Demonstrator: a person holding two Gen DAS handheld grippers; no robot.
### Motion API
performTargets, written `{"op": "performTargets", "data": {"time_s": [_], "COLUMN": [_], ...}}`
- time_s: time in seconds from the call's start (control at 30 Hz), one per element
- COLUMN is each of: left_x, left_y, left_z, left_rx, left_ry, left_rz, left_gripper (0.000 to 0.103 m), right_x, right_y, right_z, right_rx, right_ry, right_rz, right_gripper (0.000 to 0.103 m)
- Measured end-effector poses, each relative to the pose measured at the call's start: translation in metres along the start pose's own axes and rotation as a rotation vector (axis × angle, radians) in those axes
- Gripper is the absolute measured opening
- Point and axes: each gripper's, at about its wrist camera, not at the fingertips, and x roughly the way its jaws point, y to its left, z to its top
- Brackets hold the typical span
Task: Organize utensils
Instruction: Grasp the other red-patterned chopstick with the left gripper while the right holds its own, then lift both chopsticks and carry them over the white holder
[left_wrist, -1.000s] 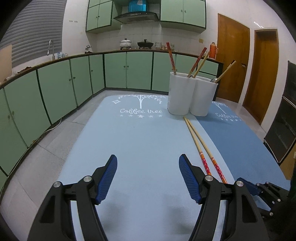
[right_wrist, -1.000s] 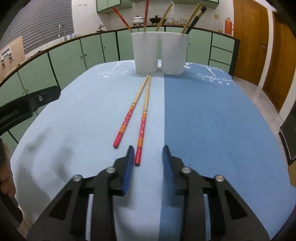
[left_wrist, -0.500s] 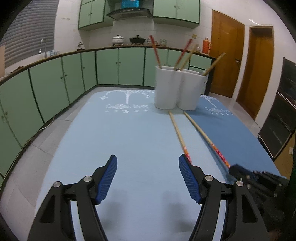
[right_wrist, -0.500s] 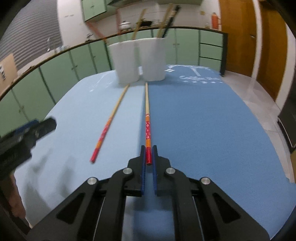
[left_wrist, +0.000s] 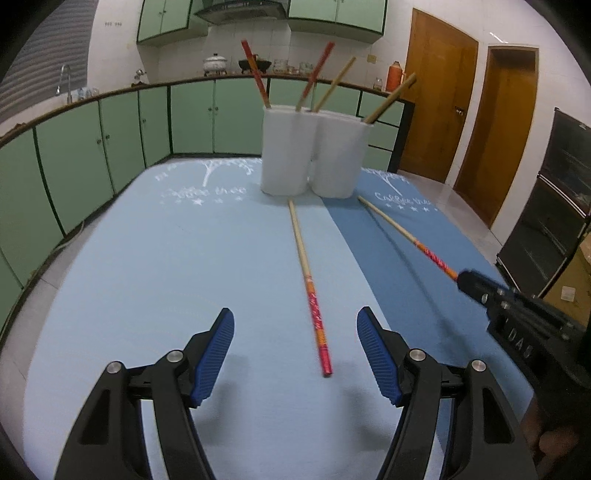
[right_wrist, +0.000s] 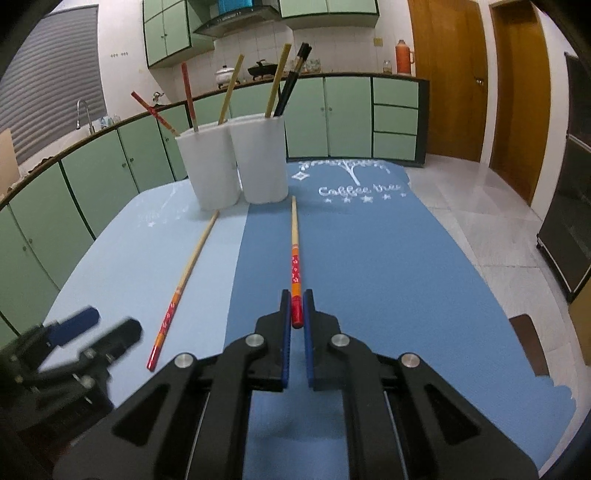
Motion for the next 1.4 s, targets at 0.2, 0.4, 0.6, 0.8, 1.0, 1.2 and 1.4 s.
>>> {"op": "performTargets", "data": {"time_s": [0.2, 0.4, 0.6, 0.8, 1.0, 1.2, 1.4], "left_x": [0.017, 0.028, 0.03, 0.026, 0.013, -0.011, -0.037], "left_y": [-0.008, -0.013, -0.014, -0.016, -0.016, -0.011, -0.007], "left_z": [-0.007, -0.01, -0.011, -0.011, 0.003, 0.025, 0.049], "left_rx": [-0.015, -0.032, -0.027, -0.013, 0.003, 0.002, 0.001], "left_ry": [0.058, 0.107, 0.115, 0.109, 0.08, 0.038, -0.021], "left_rz": [-0.012, -0.014, 0.005, 0.008, 0.007, 0.003, 0.007], "left_gripper": [0.057, 0.032, 0.006, 0.005, 0.005, 0.005, 0.005], "right_x": [0.002, 0.004, 0.006, 0.007, 0.005, -0.009, -0.023], "right_y": [-0.008, -0.013, -0.009, -0.009, -0.009, -0.009, -0.01], "right_z": [0.007, 0.01, 0.008, 0.007, 0.009, 0.017, 0.031], "right_rx": [0.011, 0.006, 0.001, -0.006, -0.011, -0.029, -0.034], "right_ry": [-0.006, -0.01, 0.0, 0.02, 0.029, -0.004, -0.047], "right_rz": [0.001, 0.005, 0.01, 0.013, 0.024, 0.029, 0.037], "right_gripper": [0.005, 0.005, 0.005, 0.005, 0.005, 0.005, 0.005]}}
